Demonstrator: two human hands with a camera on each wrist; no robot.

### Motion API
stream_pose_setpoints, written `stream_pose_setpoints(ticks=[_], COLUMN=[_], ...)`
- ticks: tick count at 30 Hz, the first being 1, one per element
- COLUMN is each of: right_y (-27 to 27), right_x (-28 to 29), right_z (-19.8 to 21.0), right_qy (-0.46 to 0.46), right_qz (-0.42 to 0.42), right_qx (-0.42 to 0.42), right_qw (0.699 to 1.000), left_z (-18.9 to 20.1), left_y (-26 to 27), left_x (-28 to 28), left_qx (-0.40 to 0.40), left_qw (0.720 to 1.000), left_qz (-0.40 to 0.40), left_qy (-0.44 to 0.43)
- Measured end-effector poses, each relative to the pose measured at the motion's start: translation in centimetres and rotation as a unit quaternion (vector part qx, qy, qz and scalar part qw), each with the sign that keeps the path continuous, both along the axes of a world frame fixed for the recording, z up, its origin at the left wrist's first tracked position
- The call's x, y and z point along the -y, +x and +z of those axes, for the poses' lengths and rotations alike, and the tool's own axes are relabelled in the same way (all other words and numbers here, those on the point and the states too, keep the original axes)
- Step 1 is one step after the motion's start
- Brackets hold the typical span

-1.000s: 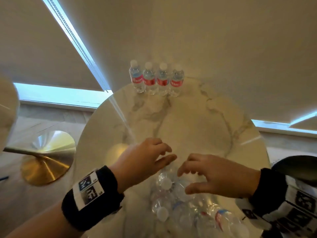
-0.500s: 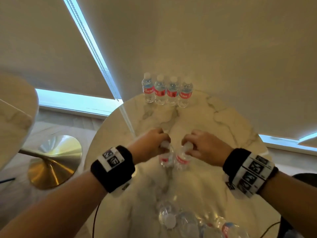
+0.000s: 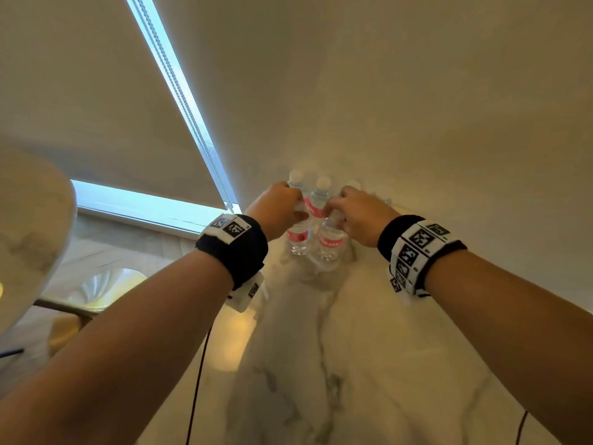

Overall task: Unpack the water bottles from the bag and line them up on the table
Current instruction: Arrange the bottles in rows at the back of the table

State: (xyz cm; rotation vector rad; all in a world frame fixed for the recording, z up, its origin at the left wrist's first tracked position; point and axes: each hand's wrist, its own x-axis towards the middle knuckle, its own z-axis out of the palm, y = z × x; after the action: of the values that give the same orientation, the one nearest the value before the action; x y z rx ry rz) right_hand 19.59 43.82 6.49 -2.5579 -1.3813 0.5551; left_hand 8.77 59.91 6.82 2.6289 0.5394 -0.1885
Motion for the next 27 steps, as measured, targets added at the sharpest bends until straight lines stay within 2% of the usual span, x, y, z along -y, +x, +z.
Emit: stream_pose_setpoints(ticks=[8, 14, 17, 20, 25, 27], right_y=[0.6, -1.3, -4.3, -9.3, -19.0, -22.2], right_x=[-1.6, 1.7, 6.0, 11.3, 20.0, 22.8], right_z=[-0.4, 2.3, 4.5, 6.0, 6.4, 5.8], right_qy=[0.032, 0.050, 0.058, 0.043, -0.051, -0.094], right_qz=[0.020, -0.018, -0.008, 0.010, 0.072, 0.102], right_qx=[-0.005, -0.044, -0.065, -0.105, -0.174, -0.195], right_qw=[0.999, 0.998, 0.996, 0.994, 0.981, 0.971], left_z=[-0.2, 0.8, 1.9, 3.1, 3.4, 3.5], left_y=[1.4, -0.3, -3.4, -8.0, -17.4, -20.9], left_x=[-0.6, 0.2, 1.8, 5.3, 13.4, 16.5], left_qx=[0.005, -0.033, 0.000, 0.043, 0.013, -0.035], left_qw=[1.000, 0.998, 0.997, 0.998, 0.980, 0.967], left_qz=[0.023, 0.030, 0.017, -0.044, -0.183, -0.216], left_qy=[0.011, 0.045, 0.072, 0.027, -0.074, -0.128])
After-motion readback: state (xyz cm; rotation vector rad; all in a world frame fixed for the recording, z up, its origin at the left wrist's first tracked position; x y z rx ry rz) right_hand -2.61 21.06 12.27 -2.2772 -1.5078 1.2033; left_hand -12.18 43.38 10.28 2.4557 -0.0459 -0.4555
